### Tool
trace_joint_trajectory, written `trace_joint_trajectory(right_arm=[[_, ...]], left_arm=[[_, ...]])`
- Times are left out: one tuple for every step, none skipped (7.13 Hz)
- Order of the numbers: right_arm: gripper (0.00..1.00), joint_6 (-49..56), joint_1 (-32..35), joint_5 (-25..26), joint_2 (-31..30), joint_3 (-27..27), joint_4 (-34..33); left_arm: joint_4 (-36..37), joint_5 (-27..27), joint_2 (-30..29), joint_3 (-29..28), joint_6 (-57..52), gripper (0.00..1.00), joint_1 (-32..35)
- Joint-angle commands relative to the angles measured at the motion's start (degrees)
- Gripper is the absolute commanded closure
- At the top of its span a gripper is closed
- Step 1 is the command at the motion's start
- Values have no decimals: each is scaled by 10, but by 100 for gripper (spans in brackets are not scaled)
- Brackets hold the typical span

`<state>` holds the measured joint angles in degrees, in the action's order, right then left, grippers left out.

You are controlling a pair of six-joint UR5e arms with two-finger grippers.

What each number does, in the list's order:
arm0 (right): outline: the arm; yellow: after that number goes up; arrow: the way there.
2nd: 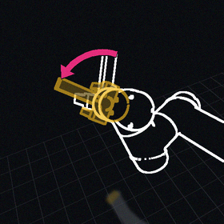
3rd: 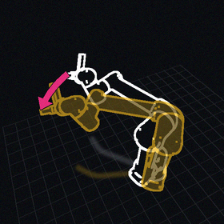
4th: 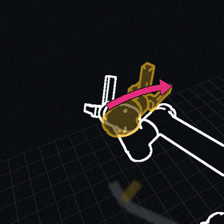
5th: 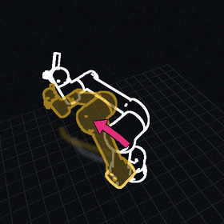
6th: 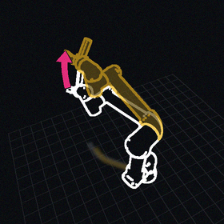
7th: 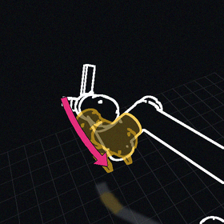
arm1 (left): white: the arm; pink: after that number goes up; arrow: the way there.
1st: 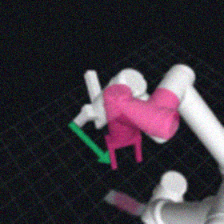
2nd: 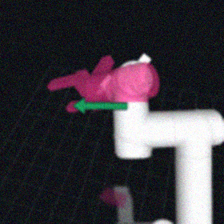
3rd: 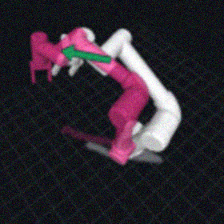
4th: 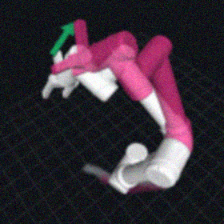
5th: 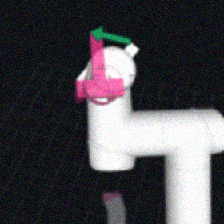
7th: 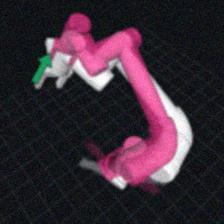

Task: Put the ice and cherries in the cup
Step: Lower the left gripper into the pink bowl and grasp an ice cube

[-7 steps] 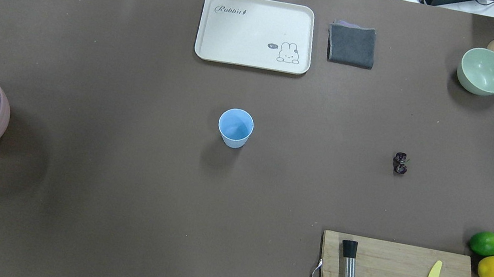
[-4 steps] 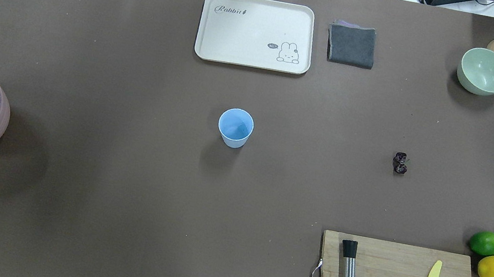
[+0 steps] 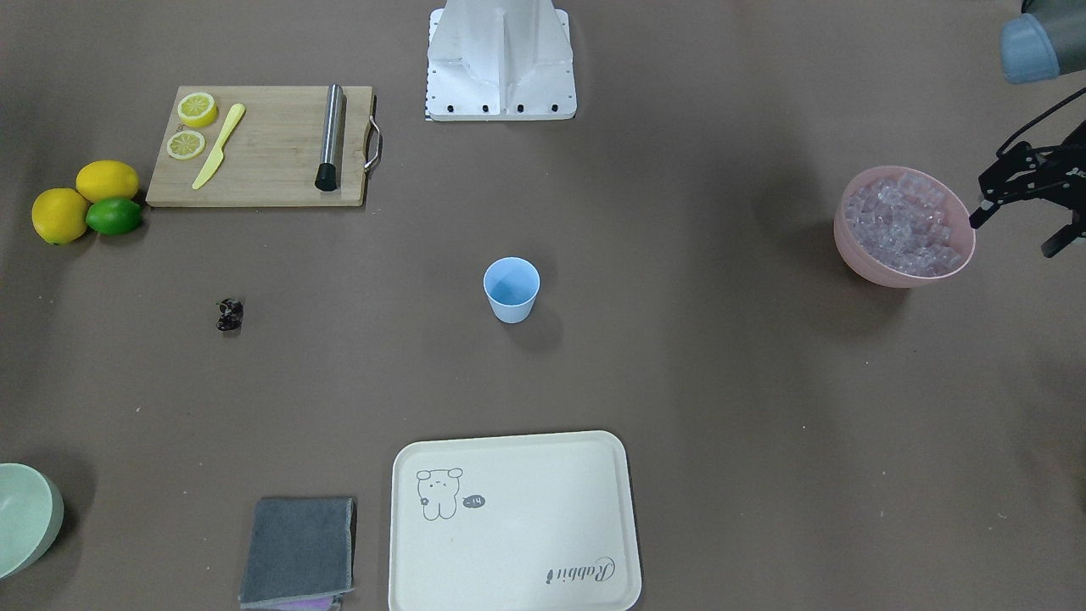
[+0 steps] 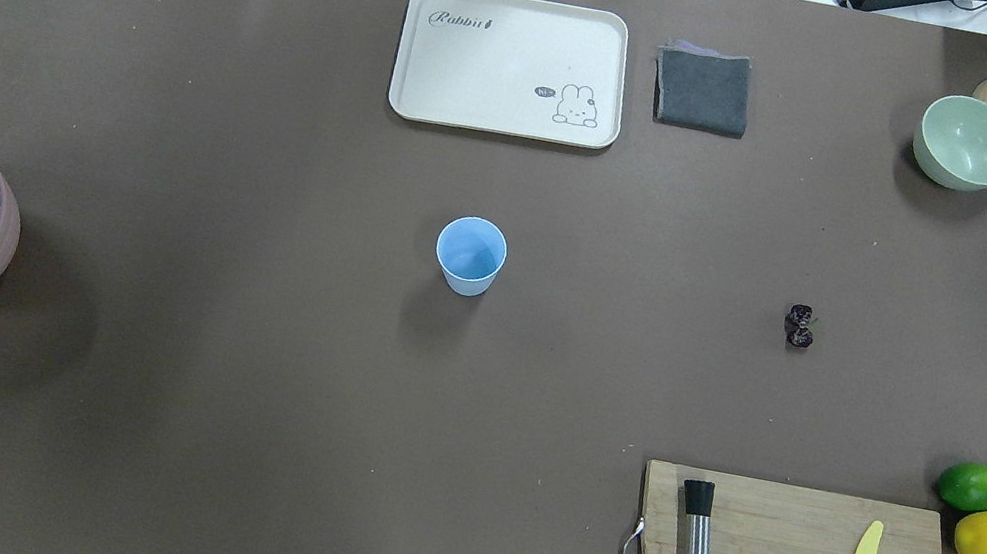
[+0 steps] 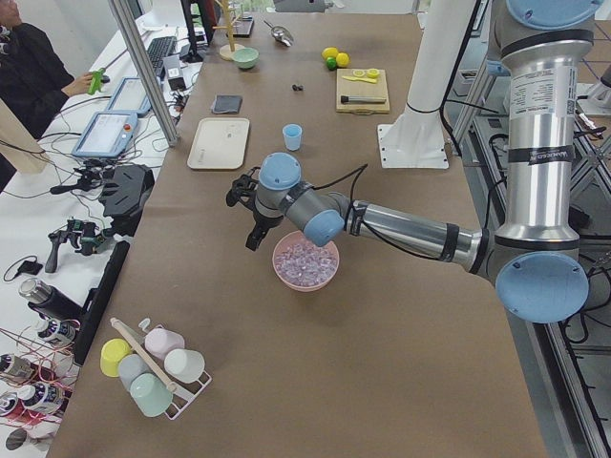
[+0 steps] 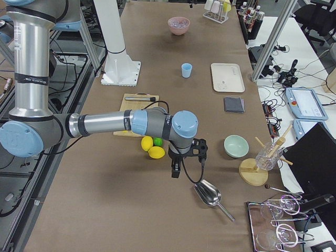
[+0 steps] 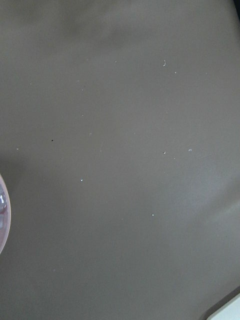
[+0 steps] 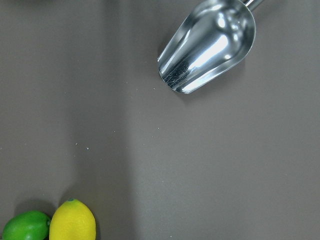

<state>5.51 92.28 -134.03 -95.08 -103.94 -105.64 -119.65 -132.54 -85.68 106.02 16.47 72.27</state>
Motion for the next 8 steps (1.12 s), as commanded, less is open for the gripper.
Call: trace_joint_trajectory(right_arm=[[0, -2, 1, 0, 2, -1, 4], [0, -2, 0, 0, 0, 2, 19], [0, -2, 0, 0, 2, 5, 21], [0, -2, 0, 0, 2, 7, 23], [0, -2, 0, -1, 1, 3, 24], [0, -1, 0, 0, 2, 5, 24], [0, -2, 0, -1, 3, 4, 24], [0, -2, 0, -1, 3, 4, 24]], left_arm=[[-50, 105, 50, 18, 12, 2, -79], [-51, 105, 60, 19, 11, 2, -84], [-64, 100, 81, 17, 14, 2, -102], [-69, 97, 88, 15, 27, 2, -121], [-69, 97, 88, 13, 36, 2, -145], [-72, 98, 87, 6, 59, 2, -167], [-72, 97, 84, -1, 59, 5, -176], [-72, 97, 83, -6, 55, 13, -176]])
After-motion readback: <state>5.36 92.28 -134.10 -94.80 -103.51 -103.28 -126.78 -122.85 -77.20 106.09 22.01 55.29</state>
